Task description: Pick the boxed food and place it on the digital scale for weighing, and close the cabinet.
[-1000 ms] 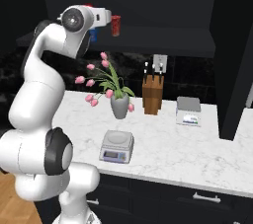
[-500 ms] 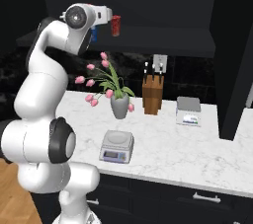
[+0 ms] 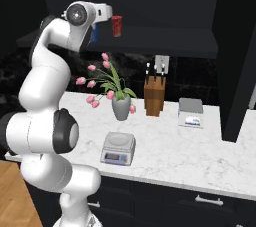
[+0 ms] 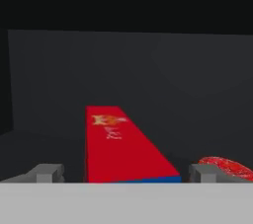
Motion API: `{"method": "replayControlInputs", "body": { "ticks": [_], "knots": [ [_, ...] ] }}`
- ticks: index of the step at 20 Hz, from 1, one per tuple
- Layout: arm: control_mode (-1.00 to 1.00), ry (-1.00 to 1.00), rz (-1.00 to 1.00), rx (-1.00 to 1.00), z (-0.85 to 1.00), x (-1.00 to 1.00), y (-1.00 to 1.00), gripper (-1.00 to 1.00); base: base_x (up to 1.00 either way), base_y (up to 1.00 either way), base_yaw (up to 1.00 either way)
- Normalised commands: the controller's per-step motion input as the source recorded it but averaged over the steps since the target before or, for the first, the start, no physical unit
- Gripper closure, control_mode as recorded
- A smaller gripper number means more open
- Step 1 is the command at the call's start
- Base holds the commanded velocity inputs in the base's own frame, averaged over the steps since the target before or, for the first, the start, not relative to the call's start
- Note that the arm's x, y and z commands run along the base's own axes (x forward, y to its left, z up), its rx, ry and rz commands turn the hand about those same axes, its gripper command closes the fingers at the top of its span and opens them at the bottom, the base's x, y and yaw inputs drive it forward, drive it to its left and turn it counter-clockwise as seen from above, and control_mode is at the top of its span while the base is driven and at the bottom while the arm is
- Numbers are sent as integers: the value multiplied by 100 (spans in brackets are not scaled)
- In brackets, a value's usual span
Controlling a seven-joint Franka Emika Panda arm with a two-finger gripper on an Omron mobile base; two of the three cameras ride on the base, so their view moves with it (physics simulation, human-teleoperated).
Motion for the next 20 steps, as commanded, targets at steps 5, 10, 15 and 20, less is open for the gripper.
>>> {"method": "replayControlInputs", "body": {
  "ticks": [5,10,15,20],
  "knots": [
    [-100,0,0,-3,0,23,20,100,0,0,0],
    [-100,0,2,0,0,2,1,100,0,0,0],
    [-100,-2,0,1,0,-54,6,100,0,0,0],
    [-100,-17,0,2,0,-100,3,100,0,0,0]
  ]
}}
